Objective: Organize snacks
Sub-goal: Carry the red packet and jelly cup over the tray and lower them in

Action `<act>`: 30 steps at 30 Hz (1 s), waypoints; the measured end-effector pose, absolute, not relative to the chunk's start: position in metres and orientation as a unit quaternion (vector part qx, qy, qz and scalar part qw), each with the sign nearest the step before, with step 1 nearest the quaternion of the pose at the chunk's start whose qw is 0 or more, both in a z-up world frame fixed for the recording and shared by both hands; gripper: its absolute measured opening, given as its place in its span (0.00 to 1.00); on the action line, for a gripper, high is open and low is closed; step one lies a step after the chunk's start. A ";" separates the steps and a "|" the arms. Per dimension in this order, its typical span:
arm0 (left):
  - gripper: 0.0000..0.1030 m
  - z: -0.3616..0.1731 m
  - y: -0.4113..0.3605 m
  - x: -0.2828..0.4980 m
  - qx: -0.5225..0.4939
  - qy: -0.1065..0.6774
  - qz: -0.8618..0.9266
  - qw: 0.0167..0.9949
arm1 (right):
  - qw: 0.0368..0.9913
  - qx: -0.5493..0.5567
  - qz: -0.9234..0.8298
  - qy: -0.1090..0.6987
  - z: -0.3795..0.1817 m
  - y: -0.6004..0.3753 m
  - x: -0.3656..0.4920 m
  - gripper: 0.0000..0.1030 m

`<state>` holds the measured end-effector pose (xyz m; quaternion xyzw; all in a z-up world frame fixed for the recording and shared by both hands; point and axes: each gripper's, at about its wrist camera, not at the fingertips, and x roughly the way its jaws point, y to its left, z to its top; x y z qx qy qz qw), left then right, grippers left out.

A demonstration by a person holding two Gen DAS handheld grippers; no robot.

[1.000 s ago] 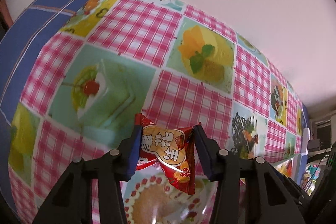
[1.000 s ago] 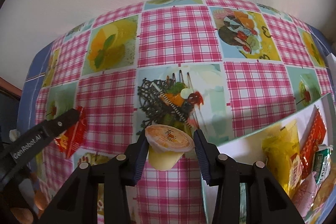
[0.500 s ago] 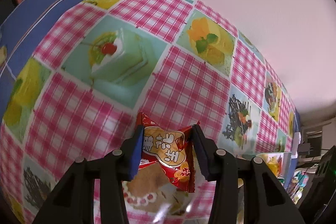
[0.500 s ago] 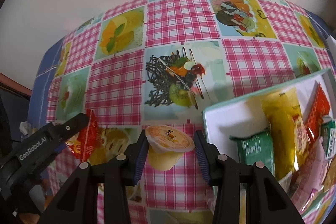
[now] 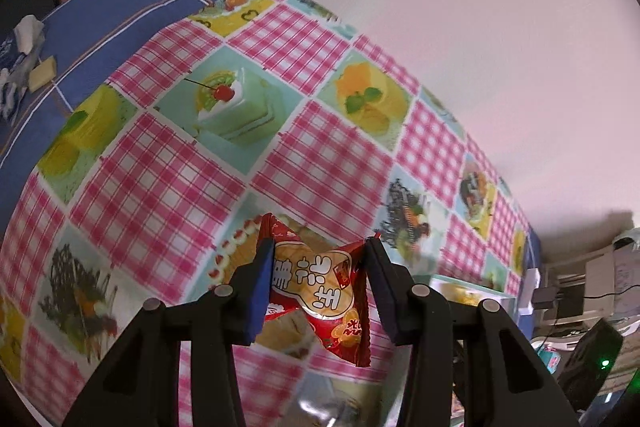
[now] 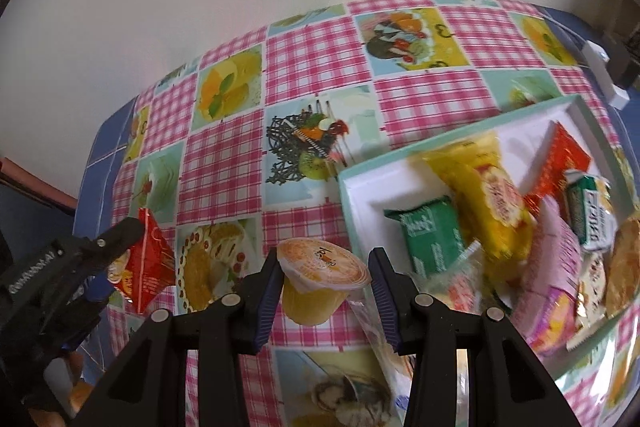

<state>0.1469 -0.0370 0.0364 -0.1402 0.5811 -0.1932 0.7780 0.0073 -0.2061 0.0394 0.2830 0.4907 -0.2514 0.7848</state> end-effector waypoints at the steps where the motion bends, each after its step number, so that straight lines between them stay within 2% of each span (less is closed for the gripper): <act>1: 0.45 0.040 -0.040 0.143 -0.142 0.578 -0.194 0.780 | 0.785 0.285 -0.253 0.488 0.039 -0.205 0.007 0.44; 10: 0.45 0.060 -0.057 0.104 -0.150 0.560 -0.213 0.787 | 0.795 0.285 -0.276 0.459 0.059 -0.209 -0.028 0.44; 30: 0.46 0.087 -0.130 0.043 -0.058 0.522 -0.276 0.805 | 0.787 0.332 -0.339 0.395 0.084 -0.267 -0.107 0.44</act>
